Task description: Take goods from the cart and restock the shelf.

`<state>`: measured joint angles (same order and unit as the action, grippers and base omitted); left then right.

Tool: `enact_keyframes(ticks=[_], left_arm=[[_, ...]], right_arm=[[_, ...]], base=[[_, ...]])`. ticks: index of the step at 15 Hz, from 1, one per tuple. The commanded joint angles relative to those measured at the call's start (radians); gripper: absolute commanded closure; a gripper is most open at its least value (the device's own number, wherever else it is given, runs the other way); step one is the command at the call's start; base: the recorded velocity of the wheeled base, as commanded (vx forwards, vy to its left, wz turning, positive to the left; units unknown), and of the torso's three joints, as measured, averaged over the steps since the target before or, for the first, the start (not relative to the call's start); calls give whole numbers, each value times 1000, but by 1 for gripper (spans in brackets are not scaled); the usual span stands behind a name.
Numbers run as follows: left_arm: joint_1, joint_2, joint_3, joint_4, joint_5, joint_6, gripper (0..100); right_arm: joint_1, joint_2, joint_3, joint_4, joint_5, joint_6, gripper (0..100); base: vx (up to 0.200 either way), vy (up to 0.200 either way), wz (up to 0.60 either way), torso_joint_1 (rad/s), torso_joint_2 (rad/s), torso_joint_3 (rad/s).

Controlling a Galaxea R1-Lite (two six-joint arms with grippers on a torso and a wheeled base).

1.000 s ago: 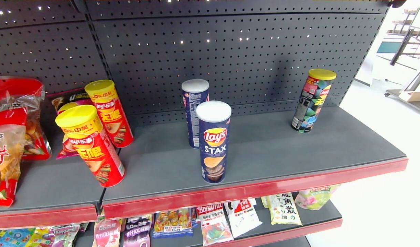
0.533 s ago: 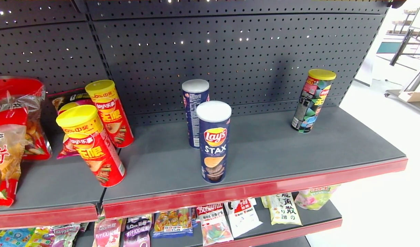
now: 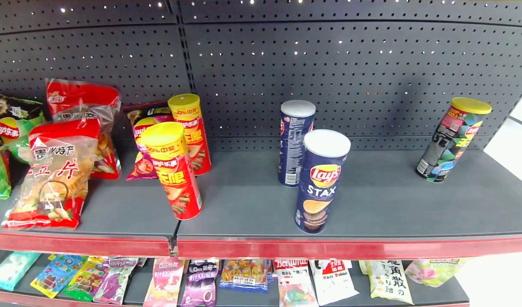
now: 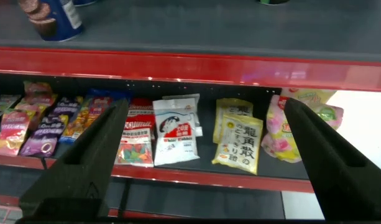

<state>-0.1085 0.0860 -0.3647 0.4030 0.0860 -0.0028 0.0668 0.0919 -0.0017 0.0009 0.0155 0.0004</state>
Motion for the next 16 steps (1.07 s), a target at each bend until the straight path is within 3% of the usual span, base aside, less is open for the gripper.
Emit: enact_keyframes(ticks=[1,3,5,7,8,9,10,11,13,16], left_arm=[[0,8,7,-13,-2,-2,0],[0,8,29,-42,1,-8,0],[0,6,90,-92,1,-39,0],[0,6,205,-239,1,-39,0],[0,6,251,-308,-2,-39,0],[0,6,337,-397,0,-43,0],[0,8,365,-457,-8,-52,0],[0,8,363,-454,-8,-54,0],[38,37,352,-415,161,-48,0],[113,9,354,-417,173,-49,0]], right_arm=[[1,2,0,1,0,1,0],[1,2,0,1,0,0,0],[1,0,0,-1,-2,1,0],[1,0,0,-4,-2,-23,0],[2,17,-54,-22,4,-20,0],[2,173,-198,-30,9,26,0],[4,253,-279,-30,12,66,0],[5,279,-299,-30,12,62,0],[7,442,-374,-41,15,-14,0],[30,741,-501,-167,15,-16,0]], base=[[0,0,0,0,0,0],[0,0,0,0,0,0],[0,0,0,0,0,0],[0,0,0,0,0,0],[0,0,0,0,0,0],[0,0,0,0,0,0],[0,0,0,0,0,0],[0,0,0,0,0,0],[0,0,0,0,0,0],[0,0,0,0,0,0]])
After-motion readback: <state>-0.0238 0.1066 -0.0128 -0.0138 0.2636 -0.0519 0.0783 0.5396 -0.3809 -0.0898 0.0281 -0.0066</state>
